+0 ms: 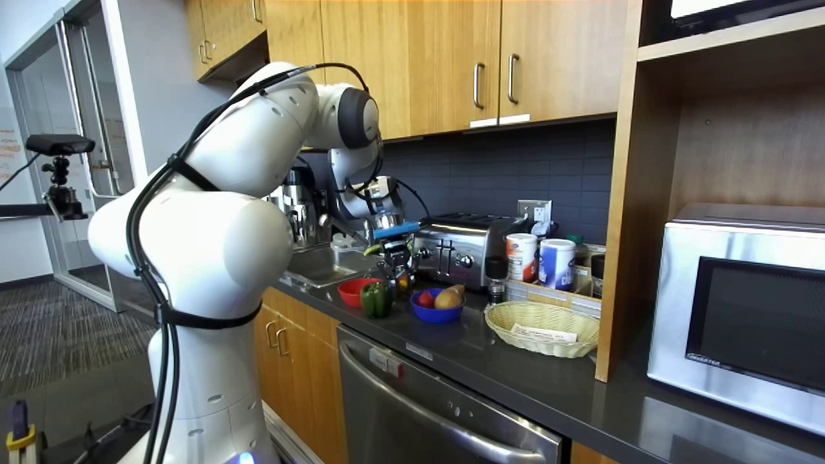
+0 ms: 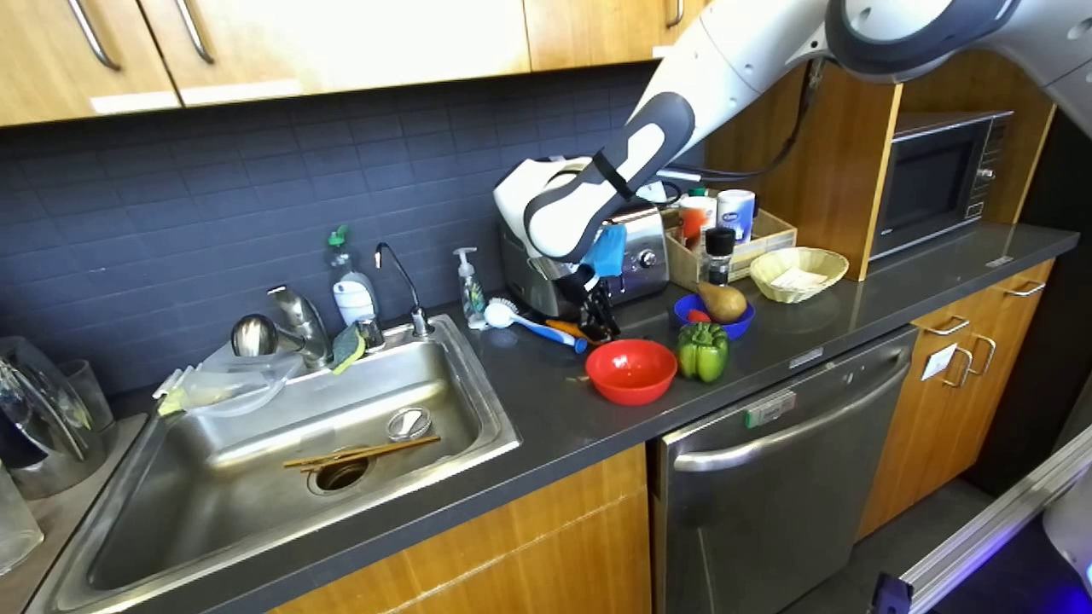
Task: Pick up the green pepper toy and put it on the kitchen counter
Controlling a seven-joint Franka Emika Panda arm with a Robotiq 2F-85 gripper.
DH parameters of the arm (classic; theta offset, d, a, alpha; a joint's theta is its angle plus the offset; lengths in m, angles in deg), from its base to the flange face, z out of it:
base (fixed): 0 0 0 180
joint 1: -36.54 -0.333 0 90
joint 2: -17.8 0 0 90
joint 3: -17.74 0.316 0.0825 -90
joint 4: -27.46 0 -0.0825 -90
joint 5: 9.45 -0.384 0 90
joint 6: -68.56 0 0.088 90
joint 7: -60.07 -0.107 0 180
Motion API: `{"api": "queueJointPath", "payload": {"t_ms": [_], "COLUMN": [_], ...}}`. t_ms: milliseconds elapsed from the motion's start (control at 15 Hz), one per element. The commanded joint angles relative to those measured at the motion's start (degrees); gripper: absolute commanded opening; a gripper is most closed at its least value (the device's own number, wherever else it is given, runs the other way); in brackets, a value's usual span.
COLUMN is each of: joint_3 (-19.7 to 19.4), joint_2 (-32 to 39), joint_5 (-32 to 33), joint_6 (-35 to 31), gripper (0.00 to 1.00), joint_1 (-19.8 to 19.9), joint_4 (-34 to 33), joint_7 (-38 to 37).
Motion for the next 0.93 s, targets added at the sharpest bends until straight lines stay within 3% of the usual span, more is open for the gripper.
{"api": "queueJointPath", "payload": {"t_ms": [0, 867], "joint_3": [-0.07, -0.57], "joint_2": [-2.40, -7.32], "joint_5": [0.10, 0.94], "joint_6": [-0.50, 1.27], "gripper": [0.13, 0.13], "joint_1": [-0.90, -3.12], "joint_4": [0.48, 0.65], "joint_7": [0.68, -0.96]}}
